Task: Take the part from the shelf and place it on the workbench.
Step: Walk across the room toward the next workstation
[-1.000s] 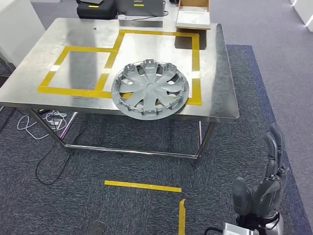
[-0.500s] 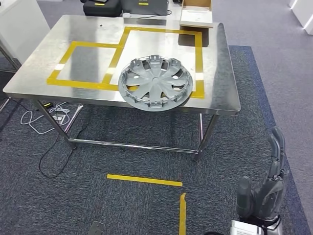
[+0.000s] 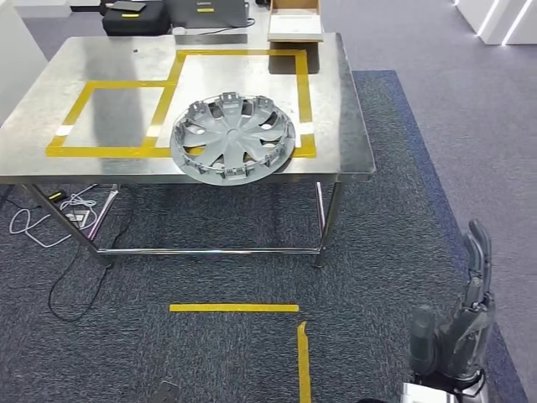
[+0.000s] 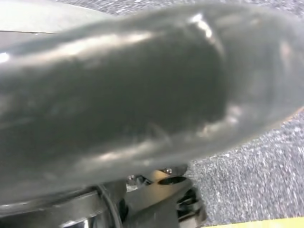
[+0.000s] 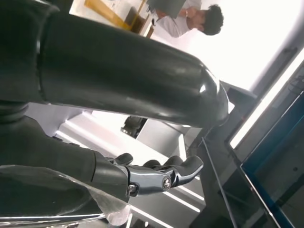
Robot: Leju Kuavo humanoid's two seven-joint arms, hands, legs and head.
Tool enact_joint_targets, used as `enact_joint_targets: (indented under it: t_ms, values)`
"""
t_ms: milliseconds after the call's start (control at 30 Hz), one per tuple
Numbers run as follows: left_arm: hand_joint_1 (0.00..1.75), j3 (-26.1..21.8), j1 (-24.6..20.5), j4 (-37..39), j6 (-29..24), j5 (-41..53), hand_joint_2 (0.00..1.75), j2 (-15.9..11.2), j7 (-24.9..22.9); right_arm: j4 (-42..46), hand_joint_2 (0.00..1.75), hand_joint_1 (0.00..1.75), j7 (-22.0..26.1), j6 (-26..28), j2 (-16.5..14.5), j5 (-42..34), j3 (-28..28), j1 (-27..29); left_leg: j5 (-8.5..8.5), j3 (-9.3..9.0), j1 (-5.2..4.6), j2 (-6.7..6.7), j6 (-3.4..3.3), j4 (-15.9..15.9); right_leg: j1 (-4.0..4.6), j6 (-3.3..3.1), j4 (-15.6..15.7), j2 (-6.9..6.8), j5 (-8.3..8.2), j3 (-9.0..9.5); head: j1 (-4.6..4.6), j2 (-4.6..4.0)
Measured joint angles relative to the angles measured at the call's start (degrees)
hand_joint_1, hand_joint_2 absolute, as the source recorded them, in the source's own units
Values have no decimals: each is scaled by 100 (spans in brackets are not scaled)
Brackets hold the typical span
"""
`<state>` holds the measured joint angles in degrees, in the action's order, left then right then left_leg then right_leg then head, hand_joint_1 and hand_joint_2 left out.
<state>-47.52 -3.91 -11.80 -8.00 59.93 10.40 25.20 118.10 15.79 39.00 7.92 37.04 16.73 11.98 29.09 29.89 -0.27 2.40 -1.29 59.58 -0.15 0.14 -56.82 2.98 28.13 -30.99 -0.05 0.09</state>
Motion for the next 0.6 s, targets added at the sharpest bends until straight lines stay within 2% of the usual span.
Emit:
enact_joint_targets:
  t_ms: [33,67,133,167,200,267,300,333,367,400,467,500,533,600]
  values:
    - [0,0,0,0,-1,3,0,-3,0,1,0,0,3,1,-1,2,-3,1,-8,-75,-3,62,-19,-162,-3,29,-6,46,-21,-26,1,0]
    - [0,0,-1,0,-2,4,0,-4,0,2,0,0,5,2,-1,3,-7,2,6,-89,-6,58,-25,-209,-5,66,-9,90,-47,-56,2,0]
    - [0,-1,-7,0,-4,5,0,-3,0,6,0,0,10,3,-1,4,-19,16,-19,-72,7,-44,-51,-282,-4,129,-36,128,-54,-126,4,0]
    - [0,-1,-11,0,-4,5,0,0,0,11,0,0,13,4,-1,4,-29,17,-43,-61,20,-97,-72,-311,-1,156,-129,69,23,-190,20,0]
    - [0,-2,-12,0,-4,5,0,4,0,15,0,0,15,3,-1,2,-37,14,-70,-48,32,-155,-96,-338,1,178,-333,-19,169,-292,38,0]
    - [0,-3,-1,0,-4,9,0,7,0,20,0,0,21,1,-3,-6,-45,8,-101,-9,26,-271,-125,-344,-17,225,-1028,-199,572,-590,71,0]
    - [0,-3,8,0,-4,11,0,7,0,19,0,0,23,-1,-4,-13,-45,10,-109,14,20,-336,-128,-338,-28,245,-1372,-232,715,-727,73,0]
    - [0,-4,15,0,-4,13,0,6,0,18,0,0,25,-2,-5,-21,-45,14,-115,33,17,-401,-128,-329,-37,261,-1568,-249,760,-791,72,0]
    - [0,-5,18,0,-5,15,0,5,0,17,0,0,28,-3,-5,-30,-46,16,-118,47,15,-465,-126,-319,-42,271,-1556,-265,698,-752,73,0]
    - [0,-6,17,0,-5,16,0,5,0,17,0,0,33,-4,-5,-38,-46,16,-118,54,15,-523,-124,-308,-45,274,-1316,-298,542,-598,73,0]
    - [0,-6,7,0,-8,21,0,8,-1,19,0,0,52,-6,-5,-53,-45,9,-110,57,-4,-619,-101,-281,-31,263,-536,-497,219,-150,77,0]
    - [0,-6,2,0,-10,22,0,8,-1,24,0,0,67,-7,-5,-62,-44,4,-106,67,-22,-659,-80,-261,-20,237,-227,-594,145,25,75,0]
    - [0,-6,-1,0,-14,24,0,8,-1,32,0,0,81,-7,-8,-68,-44,4,-106,80,-41,-699,-53,-243,-8,204,-55,-658,126,109,75,0]
    - [0,-7,-3,0,-21,27,0,3,-2,47,0,0,113,-5,-16,-75,-43,20,-121,106,-54,-795,0,-219,3,121,6,-604,125,110,74,0]
